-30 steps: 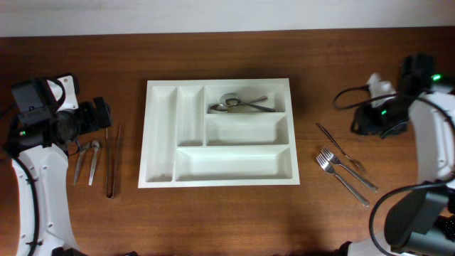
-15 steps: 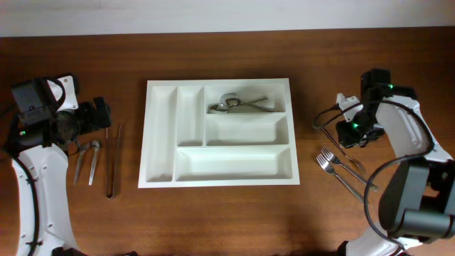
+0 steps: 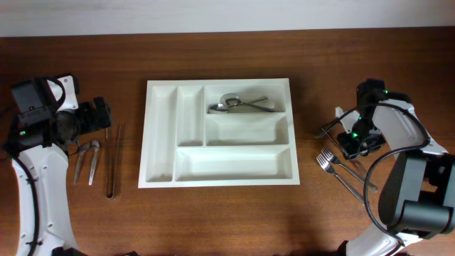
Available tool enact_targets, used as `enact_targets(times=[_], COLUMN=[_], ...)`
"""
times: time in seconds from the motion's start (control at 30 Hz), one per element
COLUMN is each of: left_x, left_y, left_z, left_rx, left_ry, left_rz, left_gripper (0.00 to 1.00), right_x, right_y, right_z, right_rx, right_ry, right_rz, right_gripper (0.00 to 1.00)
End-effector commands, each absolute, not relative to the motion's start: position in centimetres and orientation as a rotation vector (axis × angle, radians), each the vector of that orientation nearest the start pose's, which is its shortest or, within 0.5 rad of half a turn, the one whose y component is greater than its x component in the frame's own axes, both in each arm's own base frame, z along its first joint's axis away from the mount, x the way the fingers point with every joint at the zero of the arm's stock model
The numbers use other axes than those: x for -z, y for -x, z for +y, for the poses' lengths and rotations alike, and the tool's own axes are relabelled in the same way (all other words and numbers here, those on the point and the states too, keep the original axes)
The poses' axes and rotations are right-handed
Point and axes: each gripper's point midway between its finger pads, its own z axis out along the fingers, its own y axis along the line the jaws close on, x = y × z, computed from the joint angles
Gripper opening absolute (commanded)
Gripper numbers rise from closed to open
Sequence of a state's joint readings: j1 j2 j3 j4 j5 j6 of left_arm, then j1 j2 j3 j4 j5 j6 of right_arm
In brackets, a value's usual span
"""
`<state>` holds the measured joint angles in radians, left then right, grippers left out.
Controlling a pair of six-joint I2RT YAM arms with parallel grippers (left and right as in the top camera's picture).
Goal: Pack container
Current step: 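Return the right gripper to the forks and grasp one fork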
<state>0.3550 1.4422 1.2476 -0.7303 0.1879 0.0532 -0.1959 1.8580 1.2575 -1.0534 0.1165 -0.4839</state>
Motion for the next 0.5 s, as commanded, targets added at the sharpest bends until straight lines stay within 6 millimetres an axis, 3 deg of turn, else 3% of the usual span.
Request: enact_targets(times=[0.0, 0.47], left_x=[-19.9, -19.9], left_y=[-37.5, -37.5], left_z=[10.5, 10.5], left_rx=[0.063, 0.063], left_ry=[0.271, 0.271], left_rz=[2.440, 2.440], left_gripper=[0.99, 0.99], right_x=[-2.2, -0.4], right_y=[-29.0, -28.5], right_z=[-8.5, -9.5], right_rx=[0.157, 0.253], right_ry=[0.490, 0.471], right_rz=[3.262, 3.249], right_gripper=[0.41, 0.37])
